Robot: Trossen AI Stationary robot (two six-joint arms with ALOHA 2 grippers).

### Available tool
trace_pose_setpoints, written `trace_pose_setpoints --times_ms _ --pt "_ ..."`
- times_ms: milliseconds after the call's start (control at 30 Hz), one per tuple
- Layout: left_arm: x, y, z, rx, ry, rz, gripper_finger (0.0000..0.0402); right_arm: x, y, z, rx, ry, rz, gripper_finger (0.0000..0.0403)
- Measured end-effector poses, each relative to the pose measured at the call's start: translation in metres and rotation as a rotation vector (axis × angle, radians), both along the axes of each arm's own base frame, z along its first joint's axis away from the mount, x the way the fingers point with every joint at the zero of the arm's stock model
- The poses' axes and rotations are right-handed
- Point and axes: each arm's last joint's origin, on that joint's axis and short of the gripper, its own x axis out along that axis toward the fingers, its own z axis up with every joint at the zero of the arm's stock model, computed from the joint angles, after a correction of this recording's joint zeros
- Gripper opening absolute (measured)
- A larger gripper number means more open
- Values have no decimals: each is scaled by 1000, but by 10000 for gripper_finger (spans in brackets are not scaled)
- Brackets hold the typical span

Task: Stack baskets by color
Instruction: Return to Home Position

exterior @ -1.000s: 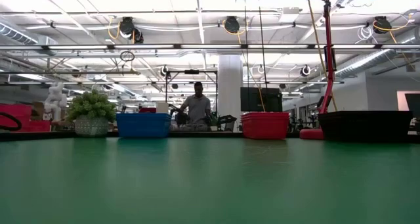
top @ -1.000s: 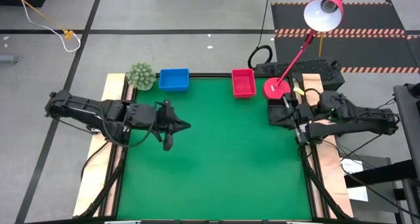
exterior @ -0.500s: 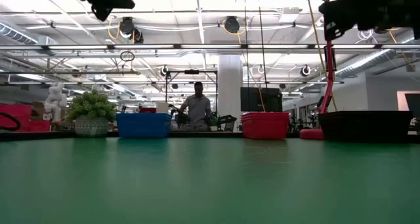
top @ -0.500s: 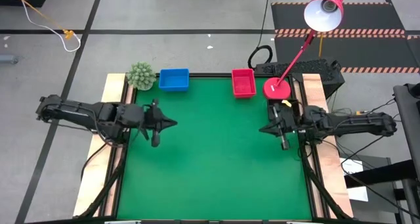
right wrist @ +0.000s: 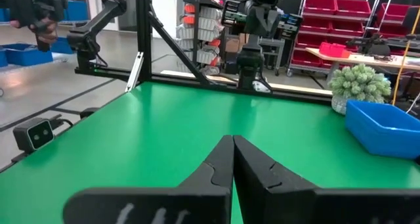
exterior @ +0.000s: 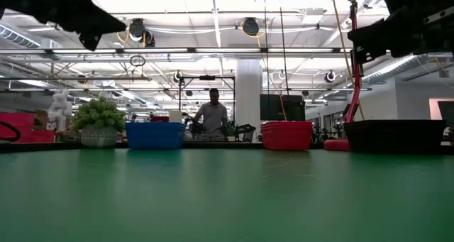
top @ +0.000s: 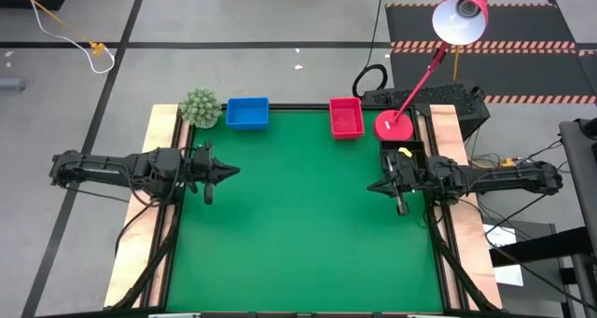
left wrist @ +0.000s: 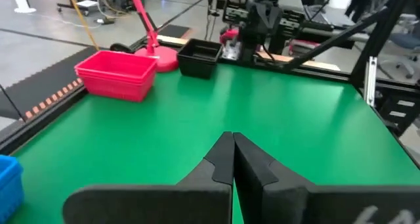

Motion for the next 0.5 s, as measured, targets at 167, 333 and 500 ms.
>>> trace_pose_setpoints --times_ms 167,333,500 --pt "-6 0 -24 -33 -23 -21 2 -3 0 -6 6 -4 -3 0" --pt "-10 0 -42 -50 -49 -36 2 -6 0 -11 5 -23 -4 0" --pt "-12 0 -56 -78 -52 -31 1 -10 0 -8 21 -88 -3 0"
